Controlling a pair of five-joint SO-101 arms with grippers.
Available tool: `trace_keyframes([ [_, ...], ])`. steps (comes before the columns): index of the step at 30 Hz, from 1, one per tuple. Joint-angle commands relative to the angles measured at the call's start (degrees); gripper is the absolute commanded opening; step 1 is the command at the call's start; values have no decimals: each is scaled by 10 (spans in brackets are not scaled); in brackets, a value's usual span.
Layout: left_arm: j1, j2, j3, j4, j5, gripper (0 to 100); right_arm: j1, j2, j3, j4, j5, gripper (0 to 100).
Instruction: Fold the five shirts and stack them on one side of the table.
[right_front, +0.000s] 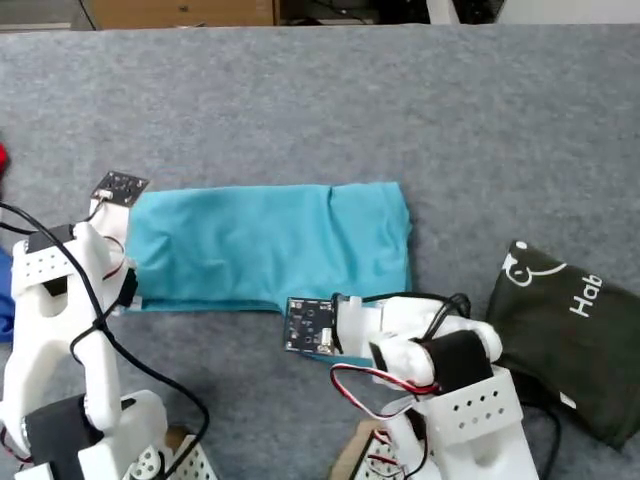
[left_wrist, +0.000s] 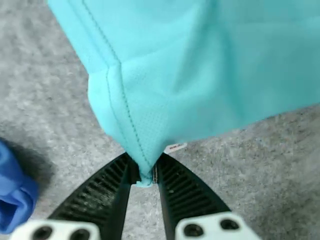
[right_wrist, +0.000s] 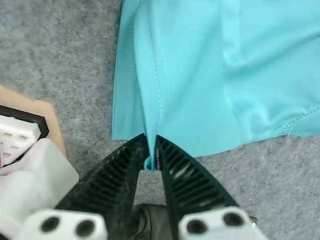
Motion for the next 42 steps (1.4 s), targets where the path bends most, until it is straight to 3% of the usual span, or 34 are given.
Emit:
trace_keyframes([
  [1,-11,-15,4,4,-9,19,-6,-3,0,2,7,4],
  [17,-11,-14,4,-1,-5,23,-8,-14,-13,32,36,5],
  [24,-11,-14,4,-1,-4,153,-7,-16,-15,59,76,12],
  [33,-12,-18,-20,3,28,169,-7,-58,-15,58,76,313],
  [39,-17,-19,-45,3,25,164,-5,-63,-15,39,73,312],
  [42,-33,-19,-62,-1,28,149,20,-58,-15,-10,73,221],
])
